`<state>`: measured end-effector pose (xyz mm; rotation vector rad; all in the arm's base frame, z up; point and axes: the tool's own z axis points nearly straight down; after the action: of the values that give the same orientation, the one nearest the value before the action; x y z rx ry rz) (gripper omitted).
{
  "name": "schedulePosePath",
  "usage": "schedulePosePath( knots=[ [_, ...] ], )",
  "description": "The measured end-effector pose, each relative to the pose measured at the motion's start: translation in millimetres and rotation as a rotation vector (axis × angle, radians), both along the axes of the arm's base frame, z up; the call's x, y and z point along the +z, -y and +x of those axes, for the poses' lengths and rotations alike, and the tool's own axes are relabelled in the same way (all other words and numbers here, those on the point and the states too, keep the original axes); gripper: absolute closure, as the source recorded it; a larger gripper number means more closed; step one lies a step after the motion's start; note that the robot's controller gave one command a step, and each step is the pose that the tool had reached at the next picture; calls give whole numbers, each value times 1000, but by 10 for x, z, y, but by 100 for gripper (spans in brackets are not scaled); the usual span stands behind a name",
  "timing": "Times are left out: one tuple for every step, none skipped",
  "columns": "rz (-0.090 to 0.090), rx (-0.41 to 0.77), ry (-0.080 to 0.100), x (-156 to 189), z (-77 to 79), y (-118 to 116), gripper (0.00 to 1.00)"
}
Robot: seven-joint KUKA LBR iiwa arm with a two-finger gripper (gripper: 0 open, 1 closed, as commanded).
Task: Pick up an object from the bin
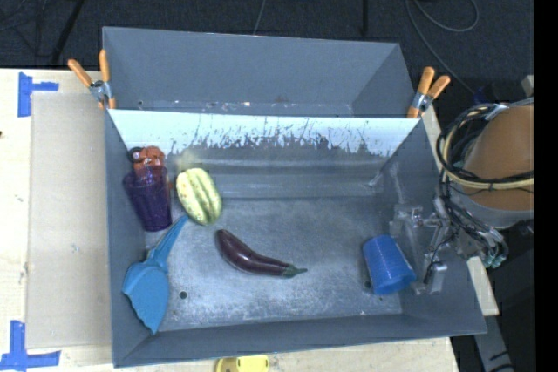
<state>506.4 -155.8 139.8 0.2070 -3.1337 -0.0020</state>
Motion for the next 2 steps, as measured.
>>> schedulePosePath(
  knots=[
    [-6, -6, 27, -585, -25, 29, 0],
    [-6, -6, 14, -553, -50, 44, 100]
  ],
)
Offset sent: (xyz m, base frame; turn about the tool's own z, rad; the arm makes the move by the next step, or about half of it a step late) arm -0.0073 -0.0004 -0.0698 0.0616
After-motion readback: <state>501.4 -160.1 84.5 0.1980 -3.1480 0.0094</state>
